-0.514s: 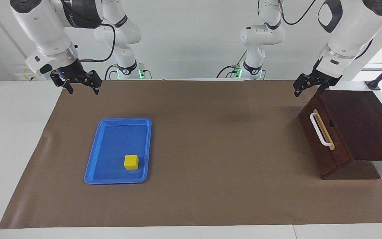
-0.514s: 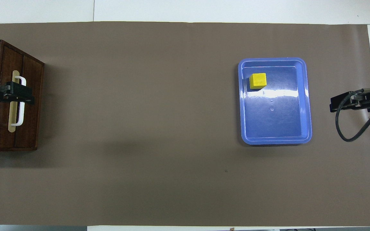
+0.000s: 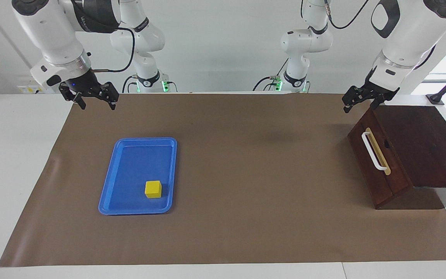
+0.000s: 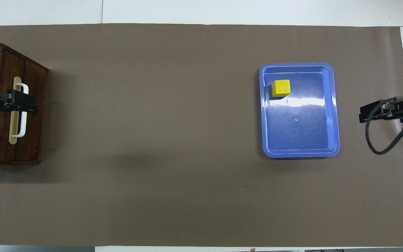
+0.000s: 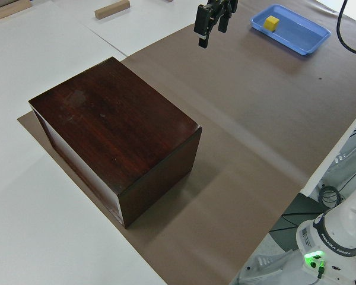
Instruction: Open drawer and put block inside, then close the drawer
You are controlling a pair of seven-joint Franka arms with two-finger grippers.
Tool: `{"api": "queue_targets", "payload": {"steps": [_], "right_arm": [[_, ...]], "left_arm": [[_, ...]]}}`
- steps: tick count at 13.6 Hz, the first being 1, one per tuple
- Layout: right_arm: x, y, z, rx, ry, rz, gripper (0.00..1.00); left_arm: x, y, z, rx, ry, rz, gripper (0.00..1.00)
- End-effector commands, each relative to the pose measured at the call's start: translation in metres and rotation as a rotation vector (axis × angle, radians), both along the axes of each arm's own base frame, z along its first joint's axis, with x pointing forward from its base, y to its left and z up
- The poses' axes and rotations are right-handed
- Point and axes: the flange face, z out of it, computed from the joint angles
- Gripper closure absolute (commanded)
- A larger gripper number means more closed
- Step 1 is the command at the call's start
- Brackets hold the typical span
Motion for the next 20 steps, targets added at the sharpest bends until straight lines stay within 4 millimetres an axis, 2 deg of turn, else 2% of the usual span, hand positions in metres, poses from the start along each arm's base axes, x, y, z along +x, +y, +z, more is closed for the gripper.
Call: {"api": "queue_targets", "payload": {"steps": [1, 5, 7, 8, 10, 12, 14, 16, 17, 20], "right_arm": [[-0.009, -0.004, 0.002, -0.001, 0.004, 0.011, 0.0], [-0.009, -0.006, 0.005, 0.0, 0.006, 0.013, 0.0], [-0.009, -0.015, 0.005, 0.0, 0.006, -0.004, 0.0], [-0.009, -0.015, 0.005, 0.0, 0.006, -0.001, 0.0], [-0.009, -0.018, 0.008, 0.013, 0.002, 0.035, 0.0], [-0.004, -0.031, 0.007, 0.015, -0.042, 0.028, 0.0], [0.008, -0.032, -0.003, 0.05, -0.064, -0.139, 0.0], [0.032, -0.039, -0.027, 0.081, -0.024, -0.37, 0.0], [0.047, -0.044, -0.042, 0.109, 0.0, -0.544, 0.0], [0.087, -0.035, -0.069, 0.108, 0.024, -0.768, 0.0]], "left_arm": [[-0.001, 0.001, 0.002, -0.015, -0.015, -0.023, 0.0], [0.001, 0.0, -0.006, -0.009, -0.05, -0.028, 0.0], [0.005, -0.001, -0.016, 0.043, -0.065, -0.045, 0.0], [0.008, 0.001, -0.026, 0.094, -0.073, -0.061, 0.0], [0.012, 0.005, -0.062, 0.146, -0.097, -0.087, 0.0], [0.017, 0.008, -0.088, 0.212, -0.11, -0.122, 0.0], [0.029, 0.009, -0.121, 0.266, -0.108, -0.166, 0.0], [0.04, 0.012, -0.148, 0.346, -0.099, -0.224, 0.0], [0.042, 0.014, -0.165, 0.359, -0.093, -0.239, 0.0], [0.039, 0.032, -0.185, 0.368, -0.11, -0.244, 0.0]]}}
